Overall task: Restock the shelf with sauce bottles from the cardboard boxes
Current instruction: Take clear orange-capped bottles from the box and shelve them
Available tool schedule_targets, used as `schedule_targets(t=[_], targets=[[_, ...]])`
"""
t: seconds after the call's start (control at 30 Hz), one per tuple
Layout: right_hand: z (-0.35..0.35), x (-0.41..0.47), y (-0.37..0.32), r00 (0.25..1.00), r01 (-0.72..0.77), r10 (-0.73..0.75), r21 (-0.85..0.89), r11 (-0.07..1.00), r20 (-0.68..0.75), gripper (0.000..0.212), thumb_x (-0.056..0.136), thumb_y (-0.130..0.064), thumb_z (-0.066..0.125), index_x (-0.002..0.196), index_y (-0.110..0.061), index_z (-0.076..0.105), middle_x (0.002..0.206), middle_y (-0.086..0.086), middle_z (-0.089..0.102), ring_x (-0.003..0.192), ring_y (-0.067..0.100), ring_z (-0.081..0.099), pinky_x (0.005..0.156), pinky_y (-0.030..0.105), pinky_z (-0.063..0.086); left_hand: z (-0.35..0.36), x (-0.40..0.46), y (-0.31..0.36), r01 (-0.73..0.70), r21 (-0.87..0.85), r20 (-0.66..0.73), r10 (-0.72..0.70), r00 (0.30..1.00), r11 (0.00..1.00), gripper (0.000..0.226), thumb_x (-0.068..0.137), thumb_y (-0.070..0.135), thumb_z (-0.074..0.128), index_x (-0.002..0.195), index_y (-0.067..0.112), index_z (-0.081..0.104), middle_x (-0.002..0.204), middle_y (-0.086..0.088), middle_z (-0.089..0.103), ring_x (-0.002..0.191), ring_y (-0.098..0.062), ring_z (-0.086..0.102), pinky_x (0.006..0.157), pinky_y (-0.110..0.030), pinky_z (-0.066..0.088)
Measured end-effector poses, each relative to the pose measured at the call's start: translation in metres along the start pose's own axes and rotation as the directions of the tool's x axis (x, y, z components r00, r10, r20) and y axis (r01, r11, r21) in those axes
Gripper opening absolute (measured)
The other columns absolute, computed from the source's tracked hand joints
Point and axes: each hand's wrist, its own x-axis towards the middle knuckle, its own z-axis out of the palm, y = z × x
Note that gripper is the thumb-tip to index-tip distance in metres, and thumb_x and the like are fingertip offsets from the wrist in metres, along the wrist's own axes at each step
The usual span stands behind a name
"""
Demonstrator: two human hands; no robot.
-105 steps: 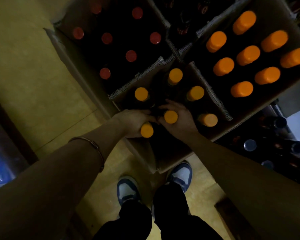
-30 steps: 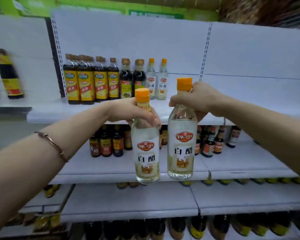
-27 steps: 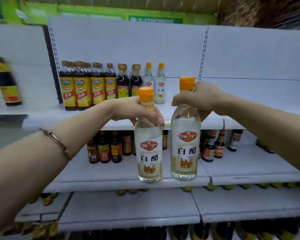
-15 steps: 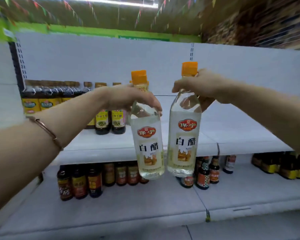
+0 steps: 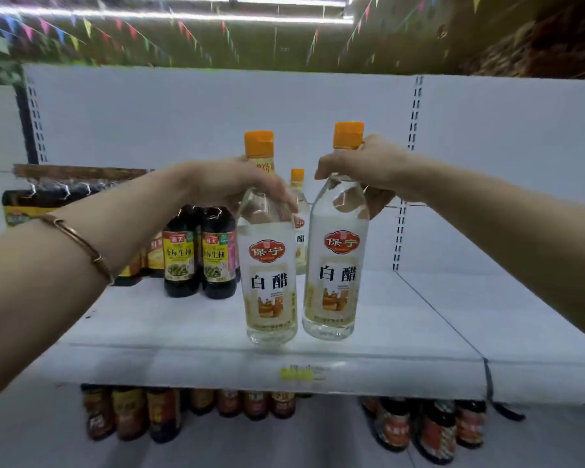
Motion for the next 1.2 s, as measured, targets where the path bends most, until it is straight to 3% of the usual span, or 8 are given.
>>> schedule_targets(t=[0.1, 0.37, 0.6, 0.7, 0.87, 1.03, 1.1, 1.2], targets=[[0.004, 0.034, 0.017, 0.998, 0.002, -0.002, 0.008, 1.0, 0.059, 0.019, 0.082, -0.03, 0.069, 0.077, -0.012, 0.061, 0.05, -0.003, 0.066, 0.055, 0.023, 0.067, 0.051, 0.035, 0.06, -0.005, 0.019, -0.009, 0.039, 0.009, -0.093, -0.038, 0.995, 0.999, 0.029, 0.076, 0.031, 0.067, 0.099, 0.014, 0.073, 0.111, -0.012, 0.069, 0.11, -0.048, 0.057, 0.099, -0.061, 0.04], [0.037, 0.097, 0.066, 0.991, 0.006, -0.006, -0.001, 1.0, 0.132, 0.03, 0.08, -0.036, 0.07, 0.09, -0.008, 0.07, 0.082, 0.008, 0.074, 0.071, 0.028, 0.074, 0.059, 0.044, 0.062, -0.005, 0.061, -0.041, 0.217, 0.094, -0.141, -0.203, 0.969, 0.972, 0.026, 0.081, 0.035, 0.068, 0.101, 0.019, 0.072, 0.104, 0.001, 0.073, 0.101, -0.031, 0.067, 0.087, -0.046, 0.054], [0.072, 0.125, 0.094, 0.992, 0.088, -0.075, 0.132, 0.987, -0.104, 0.039, 0.073, -0.043, 0.063, 0.08, -0.006, 0.073, 0.073, 0.004, 0.074, 0.074, 0.024, 0.073, 0.074, 0.047, 0.06, 0.007, 0.086, -0.07, 0.127, 0.025, -0.31, -0.113, 0.944, 0.992, 0.019, 0.09, 0.024, 0.061, 0.098, 0.007, 0.065, 0.101, -0.008, 0.073, 0.084, -0.025, 0.066, 0.072, -0.032, 0.05], [0.091, 0.125, 0.102, 0.974, 0.157, -0.098, 0.294, 0.943, -0.204, 0.027, 0.077, -0.029, 0.062, 0.07, -0.004, 0.07, 0.059, -0.003, 0.07, 0.071, 0.024, 0.071, 0.075, 0.047, 0.058, 0.031, 0.087, -0.088, -0.027, -0.213, -0.424, -0.068, 0.903, 0.977, 0.012, 0.089, 0.023, 0.062, 0.093, 0.012, 0.062, 0.092, -0.002, 0.075, 0.085, -0.017, 0.071, 0.078, -0.032, 0.052], [0.1, 0.129, 0.109, 0.97, 0.2, -0.128, 0.377, 0.904, -0.208, 0.028, 0.08, -0.032, 0.061, 0.072, -0.006, 0.068, 0.062, 0.002, 0.071, 0.069, 0.026, 0.071, 0.076, 0.051, 0.058, 0.055, 0.089, -0.104, -0.249, -0.328, -0.642, -0.022, 0.767, 0.911, 0.021, 0.079, 0.036, 0.069, 0.093, 0.021, 0.064, 0.085, 0.004, 0.074, 0.082, -0.013, 0.071, 0.083, -0.036, 0.052], [0.112, 0.105, 0.122, 0.957, 0.236, -0.14, 0.404, 0.883, -0.254, 0.023, 0.087, -0.045, 0.065, 0.09, -0.022, 0.067, 0.081, -0.003, 0.073, 0.08, 0.013, 0.07, 0.082, 0.044, 0.057, 0.084, 0.077, -0.12, -0.101, -0.312, -0.714, -0.163, 0.681, 0.945, 0.064, 0.067, 0.067, 0.064, 0.115, 0.028, 0.046, 0.105, 0.006, 0.065, 0.096, -0.012, 0.065, 0.083, -0.036, 0.053], [0.115, 0.091, 0.133, 0.966, 0.204, -0.118, 0.401, 0.893, -0.23, 0.03, 0.083, -0.051, 0.069, 0.105, -0.033, 0.059, 0.093, -0.01, 0.071, 0.086, 0.005, 0.068, 0.082, 0.037, 0.058, 0.091, 0.069, -0.123, -0.044, -0.323, -0.693, -0.204, 0.691, 0.945, 0.073, 0.066, 0.07, 0.069, 0.119, 0.029, 0.038, 0.106, 0.005, 0.062, 0.096, -0.014, 0.065, 0.083, -0.038, 0.054], [0.114, 0.075, 0.154, 0.992, 0.123, -0.121, 0.406, 0.905, -0.031, 0.062, 0.075, -0.049, 0.078, 0.123, -0.037, 0.041, 0.11, -0.013, 0.065, 0.097, 0.005, 0.068, 0.086, 0.037, 0.057, 0.099, 0.056, -0.125, 0.045, -0.18, -0.63, -0.15, 0.762, 0.983, 0.083, 0.071, 0.039, 0.079, 0.133, 0.026, 0.027, 0.11, 0.014, 0.055, 0.099, -0.008, 0.06, 0.085, -0.033, 0.052]])
